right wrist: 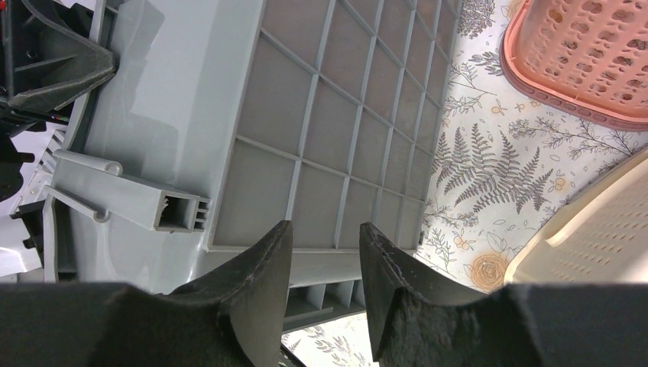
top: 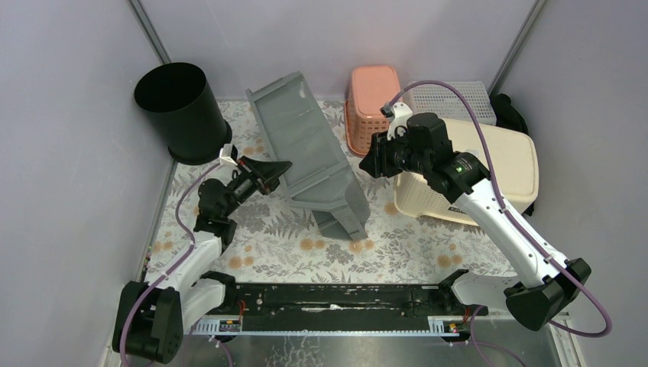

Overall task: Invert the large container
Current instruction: Turn the container upside down at the center of the board.

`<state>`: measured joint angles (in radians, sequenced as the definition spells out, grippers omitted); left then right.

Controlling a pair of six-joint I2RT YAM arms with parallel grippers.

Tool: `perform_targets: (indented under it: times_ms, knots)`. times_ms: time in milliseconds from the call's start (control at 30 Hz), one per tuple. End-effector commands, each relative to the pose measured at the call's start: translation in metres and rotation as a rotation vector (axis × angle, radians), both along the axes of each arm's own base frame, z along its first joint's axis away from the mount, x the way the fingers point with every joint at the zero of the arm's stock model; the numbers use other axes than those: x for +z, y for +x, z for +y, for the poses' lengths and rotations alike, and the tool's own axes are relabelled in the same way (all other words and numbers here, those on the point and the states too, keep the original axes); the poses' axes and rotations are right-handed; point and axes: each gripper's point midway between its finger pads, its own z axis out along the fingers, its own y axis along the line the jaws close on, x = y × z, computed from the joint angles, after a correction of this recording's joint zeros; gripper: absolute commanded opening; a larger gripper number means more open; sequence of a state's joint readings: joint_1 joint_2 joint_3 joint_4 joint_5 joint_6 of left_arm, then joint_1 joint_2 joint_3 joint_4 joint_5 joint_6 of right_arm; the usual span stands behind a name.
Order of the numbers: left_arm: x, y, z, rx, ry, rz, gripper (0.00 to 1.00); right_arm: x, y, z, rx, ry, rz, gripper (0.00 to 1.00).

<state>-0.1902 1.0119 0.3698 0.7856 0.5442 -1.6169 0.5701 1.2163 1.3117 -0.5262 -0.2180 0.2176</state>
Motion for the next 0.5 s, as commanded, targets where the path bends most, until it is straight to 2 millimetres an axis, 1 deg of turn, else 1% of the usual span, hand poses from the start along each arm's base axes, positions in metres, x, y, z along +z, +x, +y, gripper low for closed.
perform_targets:
  times_ms: [0, 233, 467]
  knots:
    - [-0.124, -0.013, 0.01, -0.007, 0.277, 0.269, 0.02, 0.026, 0.006, 0.0, -0.009, 0.034, -0.067, 0.45]
    - [-0.137, -0.017, 0.019, 0.015, 0.34, 0.292, 0.02, 0.027, 0.005, 0.0, -0.006, 0.036, -0.067, 0.45]
    - [-0.157, -0.024, 0.035, 0.05, 0.46, 0.352, 0.04, 0.026, 0.005, 0.001, -0.002, 0.038, -0.063, 0.45]
